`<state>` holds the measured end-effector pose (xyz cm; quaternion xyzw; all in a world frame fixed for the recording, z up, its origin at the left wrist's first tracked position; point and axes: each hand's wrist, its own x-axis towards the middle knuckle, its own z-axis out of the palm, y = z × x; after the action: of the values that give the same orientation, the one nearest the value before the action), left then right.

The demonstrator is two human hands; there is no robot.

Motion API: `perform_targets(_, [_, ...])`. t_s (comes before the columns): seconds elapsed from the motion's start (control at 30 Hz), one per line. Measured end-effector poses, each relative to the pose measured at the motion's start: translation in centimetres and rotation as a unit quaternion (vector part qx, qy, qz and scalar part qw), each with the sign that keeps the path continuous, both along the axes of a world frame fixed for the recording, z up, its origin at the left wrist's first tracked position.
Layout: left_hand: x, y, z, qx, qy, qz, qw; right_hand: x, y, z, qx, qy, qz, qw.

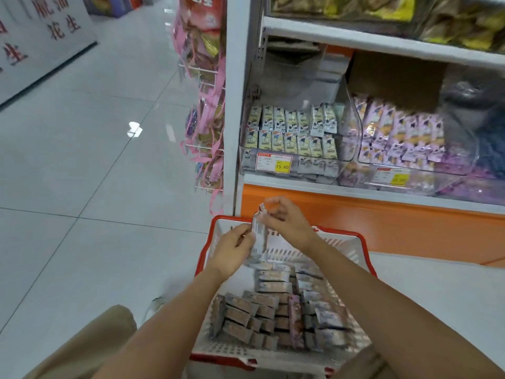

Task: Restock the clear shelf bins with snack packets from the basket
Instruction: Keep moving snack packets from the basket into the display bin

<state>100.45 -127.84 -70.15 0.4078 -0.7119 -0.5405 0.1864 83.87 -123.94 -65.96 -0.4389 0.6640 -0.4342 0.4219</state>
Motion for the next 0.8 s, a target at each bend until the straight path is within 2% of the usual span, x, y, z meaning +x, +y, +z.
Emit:
perform_targets(0.1, [-1.1,0.3,1.9,0.072,0.070,0.061,0.993,0.0,1.0,1.7,-0.034,-0.005,-0.012,0.999])
perform_targets(0.23, [-2.3,0.7,4.9,0.129,0.161,0.129,0.970,0.2,3.1,2.3,-0.078,0.063,0.009,0.995])
perform_targets(0.4, [-4.0,0.3,7.5,0.094,0.177,0.100,0.975,0.1,3.9,4.0,-0.130,0.084,-0.024,0.988])
perform_targets(0.43, [-4.4,-0.1,7.9,0.061,0.165,0.086,0.981,-0.2,3.7,4.5,-0.137,0.092,-0.036,0.986])
perform_targets(0.5, [-5.1,-1.3,8.4,-0.087,0.111,0.079,0.987,-0.9,3.1,5.6,-0.149,0.119,-0.061,0.980])
perform_targets(0.57, [-5.7,-2.9,9.2,-0.283,0.050,0.097,0.953,-2.1,2.0,6.8,-0.165,0.141,-0.086,0.972])
perform_targets(0.63, [-6.1,-4.7,9.9,-0.406,-0.018,0.074,0.911,-3.5,0.7,8.0,-0.177,0.166,-0.112,0.964])
perform_targets(0.73, [-6.4,-6.7,9.9,-0.453,-0.169,-0.014,0.875,-5.9,-1.9,9.3,-0.174,0.223,-0.149,0.948])
perform_targets(0.8, [-6.5,-7.5,9.2,-0.453,-0.208,-0.036,0.866,-7.7,-4.0,9.7,-0.152,0.260,-0.171,0.938])
